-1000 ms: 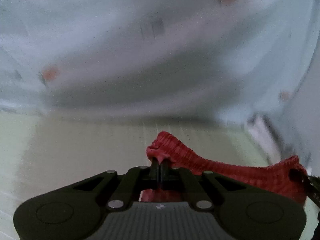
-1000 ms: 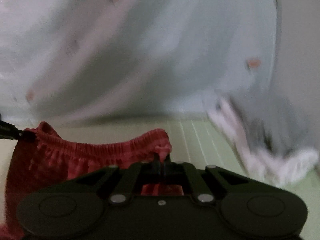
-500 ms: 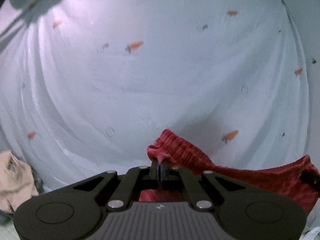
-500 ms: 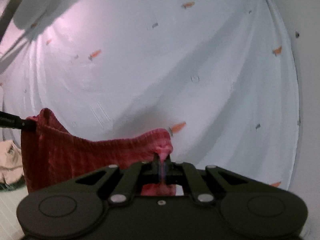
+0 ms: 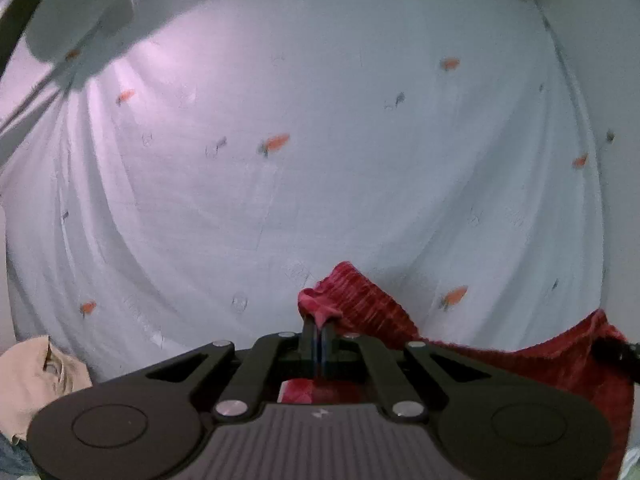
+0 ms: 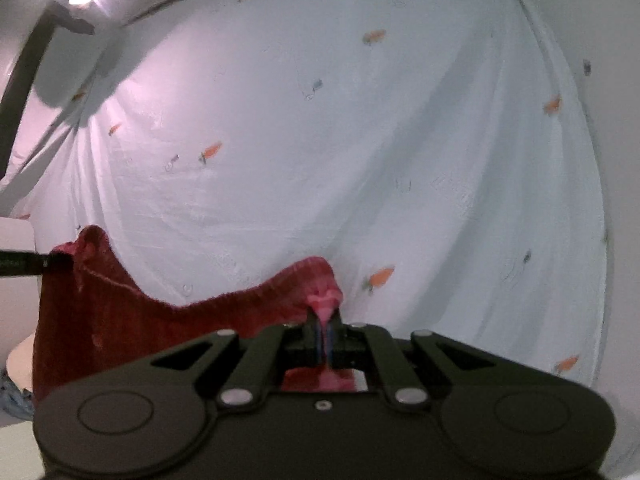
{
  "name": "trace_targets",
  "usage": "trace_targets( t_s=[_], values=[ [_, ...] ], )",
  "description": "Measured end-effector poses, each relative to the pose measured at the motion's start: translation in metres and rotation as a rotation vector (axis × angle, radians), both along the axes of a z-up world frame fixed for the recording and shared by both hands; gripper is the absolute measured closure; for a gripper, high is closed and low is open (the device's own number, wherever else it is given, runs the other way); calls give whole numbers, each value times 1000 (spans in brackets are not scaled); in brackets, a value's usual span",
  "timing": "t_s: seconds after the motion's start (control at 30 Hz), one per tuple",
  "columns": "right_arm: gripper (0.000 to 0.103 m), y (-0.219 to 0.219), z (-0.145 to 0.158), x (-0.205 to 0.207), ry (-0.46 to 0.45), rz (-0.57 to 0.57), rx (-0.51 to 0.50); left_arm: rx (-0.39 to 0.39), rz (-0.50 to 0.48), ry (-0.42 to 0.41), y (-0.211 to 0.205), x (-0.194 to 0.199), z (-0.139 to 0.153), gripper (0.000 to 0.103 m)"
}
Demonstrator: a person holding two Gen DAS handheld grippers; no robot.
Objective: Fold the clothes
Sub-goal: 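Lift the shorts by the waistband with both grippers and shake them out, then lay the shorts flat on the mat and open both grippers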
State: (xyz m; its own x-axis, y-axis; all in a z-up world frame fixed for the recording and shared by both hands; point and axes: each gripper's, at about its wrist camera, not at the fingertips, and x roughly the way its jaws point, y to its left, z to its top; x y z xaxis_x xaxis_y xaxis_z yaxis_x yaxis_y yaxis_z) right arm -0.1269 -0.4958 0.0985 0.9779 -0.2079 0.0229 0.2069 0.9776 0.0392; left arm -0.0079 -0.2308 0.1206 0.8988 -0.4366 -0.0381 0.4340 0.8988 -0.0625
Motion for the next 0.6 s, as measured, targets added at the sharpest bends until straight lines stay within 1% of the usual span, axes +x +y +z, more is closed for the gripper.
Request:
trace_targets(
  t_s=[0.07,0.13,0.2,0.23,0.27,0.3,0.33,0.37,0.4,0.43,0.47,0.53,0.6],
  values=[
    [100,-3,-8,16,45,10,42,19,-3,62,-7,25,-18,101],
    [99,-11,-25,47,103,12,92,71,-1,130,-20,62,-46,97],
    [97,-22,-49,86,178,-12,159,112,7,248,-34,106,-82,94],
    [92,-28,-65,106,225,-29,197,123,16,316,-39,124,-100,87],
    [79,-34,-85,122,272,-50,224,140,27,386,-42,140,-117,84],
    [72,-38,-102,142,332,-78,230,150,41,441,-43,150,-132,84],
    [59,-39,-120,159,404,-112,202,153,58,483,-40,155,-144,82],
    [55,-39,-136,170,472,-151,158,148,71,515,-34,158,-154,75],
    [55,-38,-149,173,517,-169,126,134,79,539,-25,157,-163,70],
    [53,-38,-161,171,548,-168,116,119,94,563,-13,154,-172,62],
    [48,-39,-173,167,579,-166,109,103,115,589,1,150,-181,60],
    [39,-44,-197,145,634,-154,149,90,176,654,29,139,-204,59],
    [39,-47,-221,123,707,-175,170,105,250,728,56,128,-228,59]
  ],
)
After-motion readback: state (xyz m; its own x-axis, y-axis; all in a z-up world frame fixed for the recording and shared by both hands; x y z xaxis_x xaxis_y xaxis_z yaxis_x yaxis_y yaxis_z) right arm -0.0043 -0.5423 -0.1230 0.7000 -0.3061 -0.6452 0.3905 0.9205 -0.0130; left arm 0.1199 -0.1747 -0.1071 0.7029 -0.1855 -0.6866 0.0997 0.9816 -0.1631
